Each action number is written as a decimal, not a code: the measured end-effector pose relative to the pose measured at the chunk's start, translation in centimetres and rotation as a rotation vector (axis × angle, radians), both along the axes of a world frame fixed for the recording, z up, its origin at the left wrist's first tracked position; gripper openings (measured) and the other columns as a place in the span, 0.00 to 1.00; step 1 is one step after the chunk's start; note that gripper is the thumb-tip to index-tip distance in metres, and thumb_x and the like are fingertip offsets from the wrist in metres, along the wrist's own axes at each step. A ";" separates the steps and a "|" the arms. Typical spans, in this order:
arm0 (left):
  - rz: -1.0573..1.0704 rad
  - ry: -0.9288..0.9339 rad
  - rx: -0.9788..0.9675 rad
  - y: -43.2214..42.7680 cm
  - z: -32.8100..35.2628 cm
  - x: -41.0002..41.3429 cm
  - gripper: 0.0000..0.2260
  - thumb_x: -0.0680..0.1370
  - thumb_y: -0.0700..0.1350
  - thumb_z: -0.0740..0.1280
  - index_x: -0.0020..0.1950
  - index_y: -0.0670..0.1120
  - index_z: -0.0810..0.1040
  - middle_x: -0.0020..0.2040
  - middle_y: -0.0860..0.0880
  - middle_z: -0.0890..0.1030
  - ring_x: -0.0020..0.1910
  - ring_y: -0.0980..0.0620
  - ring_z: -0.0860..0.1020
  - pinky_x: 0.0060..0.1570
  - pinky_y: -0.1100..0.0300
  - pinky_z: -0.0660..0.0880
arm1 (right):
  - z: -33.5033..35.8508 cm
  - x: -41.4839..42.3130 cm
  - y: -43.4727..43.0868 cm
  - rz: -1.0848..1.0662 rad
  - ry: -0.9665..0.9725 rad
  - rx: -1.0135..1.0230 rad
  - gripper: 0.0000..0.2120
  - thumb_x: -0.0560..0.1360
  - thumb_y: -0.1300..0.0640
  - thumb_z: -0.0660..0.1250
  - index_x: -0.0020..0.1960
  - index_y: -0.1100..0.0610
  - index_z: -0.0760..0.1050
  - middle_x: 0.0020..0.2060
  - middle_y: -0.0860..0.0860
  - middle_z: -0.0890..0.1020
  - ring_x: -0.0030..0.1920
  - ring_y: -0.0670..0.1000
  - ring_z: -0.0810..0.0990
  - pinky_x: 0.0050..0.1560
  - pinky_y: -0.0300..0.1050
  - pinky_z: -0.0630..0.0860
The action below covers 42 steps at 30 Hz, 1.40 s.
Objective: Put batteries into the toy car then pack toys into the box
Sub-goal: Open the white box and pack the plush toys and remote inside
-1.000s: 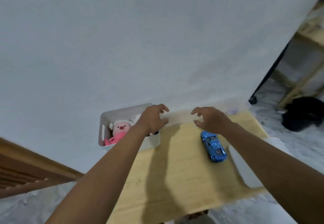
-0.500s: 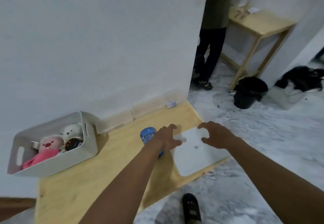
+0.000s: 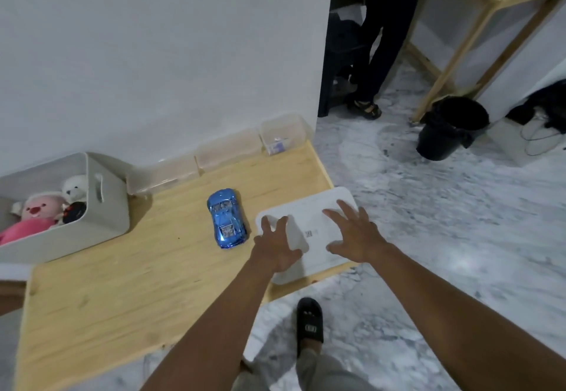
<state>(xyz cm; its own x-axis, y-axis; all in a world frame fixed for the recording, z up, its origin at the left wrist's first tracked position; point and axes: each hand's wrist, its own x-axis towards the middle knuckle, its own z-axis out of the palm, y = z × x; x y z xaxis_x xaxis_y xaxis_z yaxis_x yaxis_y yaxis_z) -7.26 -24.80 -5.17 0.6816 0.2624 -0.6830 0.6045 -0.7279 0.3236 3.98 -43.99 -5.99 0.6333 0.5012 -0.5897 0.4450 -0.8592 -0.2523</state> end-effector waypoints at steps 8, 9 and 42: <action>0.090 -0.116 0.097 -2.1 -0.9 -0.6 0.37 0.77 0.56 0.73 0.81 0.57 0.57 0.81 0.46 0.47 0.72 0.33 0.59 0.68 0.42 0.69 | -1.1 -0.5 -0.3 -0.061 -0.013 0.070 0.42 0.71 0.39 0.70 0.78 0.36 0.52 0.80 0.41 0.43 0.78 0.64 0.47 0.71 0.64 0.65; 0.109 -0.120 0.094 -2.2 -0.9 -0.6 0.37 0.76 0.56 0.73 0.81 0.57 0.58 0.81 0.47 0.48 0.72 0.33 0.59 0.67 0.41 0.70 | -0.9 -0.6 -0.3 -0.071 -0.022 0.076 0.41 0.71 0.39 0.70 0.78 0.36 0.53 0.80 0.41 0.45 0.77 0.64 0.49 0.71 0.63 0.66; 0.487 -0.429 0.472 33.7 19.1 -16.0 0.29 0.76 0.58 0.71 0.75 0.57 0.67 0.77 0.50 0.61 0.71 0.35 0.65 0.66 0.41 0.68 | 18.6 -14.3 40.0 0.115 -0.229 0.383 0.40 0.70 0.38 0.70 0.78 0.39 0.57 0.80 0.42 0.51 0.75 0.64 0.55 0.68 0.59 0.65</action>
